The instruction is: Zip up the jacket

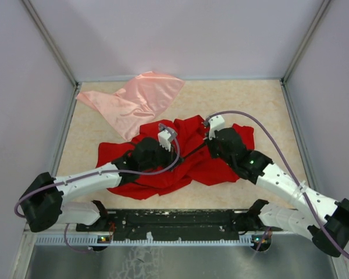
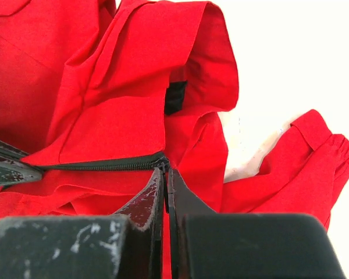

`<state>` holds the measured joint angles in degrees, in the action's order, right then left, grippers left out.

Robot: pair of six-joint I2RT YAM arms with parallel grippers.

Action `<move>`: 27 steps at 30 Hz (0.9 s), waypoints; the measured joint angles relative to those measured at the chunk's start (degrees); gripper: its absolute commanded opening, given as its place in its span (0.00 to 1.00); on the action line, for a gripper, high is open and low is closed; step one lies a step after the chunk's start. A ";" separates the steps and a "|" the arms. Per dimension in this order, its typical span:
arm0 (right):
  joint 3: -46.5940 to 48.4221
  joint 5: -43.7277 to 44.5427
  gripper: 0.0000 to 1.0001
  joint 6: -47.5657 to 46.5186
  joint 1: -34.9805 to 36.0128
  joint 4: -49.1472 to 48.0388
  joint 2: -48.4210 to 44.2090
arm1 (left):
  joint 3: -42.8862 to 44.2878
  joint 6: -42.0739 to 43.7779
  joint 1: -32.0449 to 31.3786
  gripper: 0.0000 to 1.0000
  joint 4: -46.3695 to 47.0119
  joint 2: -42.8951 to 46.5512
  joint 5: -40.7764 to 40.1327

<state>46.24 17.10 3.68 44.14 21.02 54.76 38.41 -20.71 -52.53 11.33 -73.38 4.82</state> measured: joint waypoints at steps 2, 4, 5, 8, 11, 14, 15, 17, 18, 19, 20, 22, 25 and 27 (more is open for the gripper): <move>0.04 0.42 0.00 0.20 0.00 -0.02 0.22 | -0.24 0.13 -0.24 0.00 -0.44 1.44 -1.95; 0.09 0.44 0.00 0.57 -0.02 -0.35 0.22 | -0.48 0.17 -0.37 0.02 -1.09 2.84 -4.28; 0.22 0.39 0.00 0.70 -0.02 -0.39 0.22 | -0.50 0.17 -0.42 0.06 -1.31 3.39 -5.31; 0.74 0.61 0.00 0.98 -0.07 -1.29 -0.09 | -0.50 0.22 -0.61 0.21 -1.66 4.55 -8.04; 0.79 5.07 0.00 0.79 -2.16 -1.55 -1.31 | -0.55 0.57 -0.46 0.42 -5.51 5.31 -10.34; 0.79 6.86 0.00 0.90 -5.25 -2.25 -2.08 | -0.55 0.66 -0.42 0.55 -7.56 5.49 -11.74; 0.76 6.82 0.00 1.09 -6.75 -2.64 -2.14 | -0.57 0.74 -0.33 0.59 -7.82 5.68 -12.15; 0.74 6.60 0.00 2.16 -10.80 -3.48 -2.16 | -0.68 0.76 0.04 0.65 -7.85 6.56 -12.76; 0.70 6.58 0.00 2.69 -12.92 -3.89 -2.16 | -0.74 0.81 0.39 0.66 -7.85 7.19 -13.00; 0.70 6.58 0.00 3.21 -15.21 -4.44 -2.16 | -0.79 0.79 1.01 0.68 -7.69 7.93 -13.22; 0.68 6.67 0.00 3.63 -16.57 -4.87 -2.16 | -0.85 0.81 1.53 0.69 -7.48 8.55 -13.42; 0.68 6.71 0.00 4.72 -20.52 -5.90 -2.10 | -1.11 0.70 2.97 0.73 -7.06 9.97 -13.64; 0.68 6.88 0.00 6.82 -26.80 -7.02 -1.29 | -2.73 0.11 5.46 0.79 -6.38 12.04 -13.97; 0.57 7.21 0.00 8.11 -30.08 -7.67 -0.39 | -4.39 -0.42 7.06 0.82 -5.97 13.03 -14.01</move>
<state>46.81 24.32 11.79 14.06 13.34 54.37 34.02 -21.12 -45.47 5.37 -60.36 -9.19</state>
